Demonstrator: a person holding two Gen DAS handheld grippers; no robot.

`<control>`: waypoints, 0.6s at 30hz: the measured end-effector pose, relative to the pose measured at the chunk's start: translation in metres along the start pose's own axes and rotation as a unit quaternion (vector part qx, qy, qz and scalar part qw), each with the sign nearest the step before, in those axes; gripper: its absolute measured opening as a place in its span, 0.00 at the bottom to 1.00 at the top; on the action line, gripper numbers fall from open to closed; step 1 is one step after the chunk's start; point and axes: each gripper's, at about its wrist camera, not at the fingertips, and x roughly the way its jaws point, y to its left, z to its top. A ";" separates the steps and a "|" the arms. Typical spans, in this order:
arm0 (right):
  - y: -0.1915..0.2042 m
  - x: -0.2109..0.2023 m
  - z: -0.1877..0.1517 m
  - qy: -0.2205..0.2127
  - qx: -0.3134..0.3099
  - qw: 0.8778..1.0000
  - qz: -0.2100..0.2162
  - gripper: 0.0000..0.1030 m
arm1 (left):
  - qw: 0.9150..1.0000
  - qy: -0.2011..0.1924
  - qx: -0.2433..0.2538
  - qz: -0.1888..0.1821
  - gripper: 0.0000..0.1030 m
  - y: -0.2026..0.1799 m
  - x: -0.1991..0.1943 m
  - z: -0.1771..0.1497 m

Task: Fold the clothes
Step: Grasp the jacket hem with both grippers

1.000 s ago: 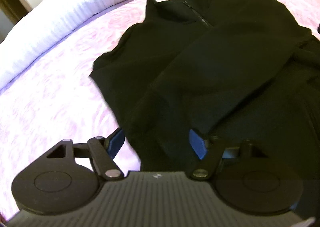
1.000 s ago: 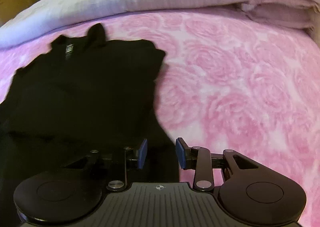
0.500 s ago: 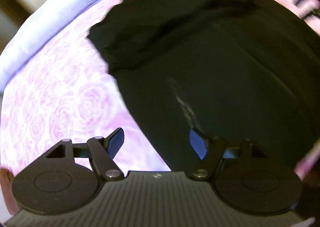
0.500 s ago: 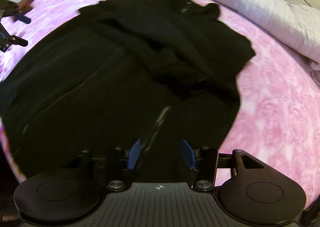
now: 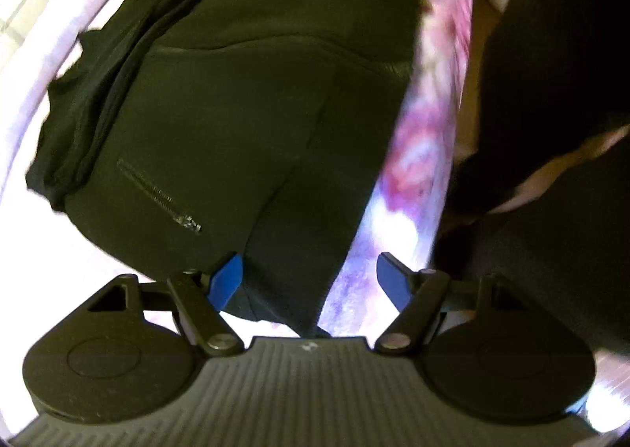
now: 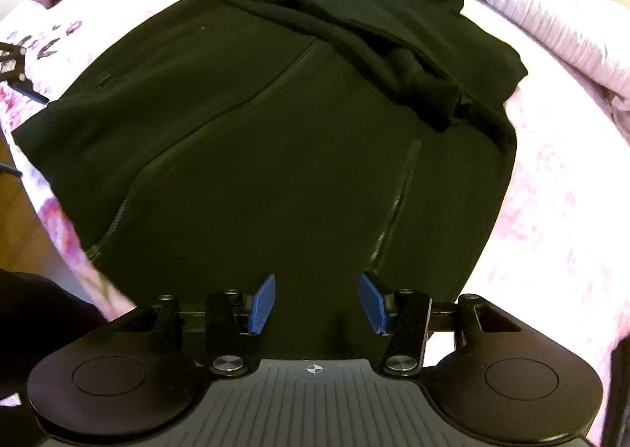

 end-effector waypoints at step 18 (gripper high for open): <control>0.054 0.003 -0.126 -0.034 -0.290 0.956 -0.012 0.67 | 0.988 0.046 0.056 0.140 0.20 -0.009 0.033 0.007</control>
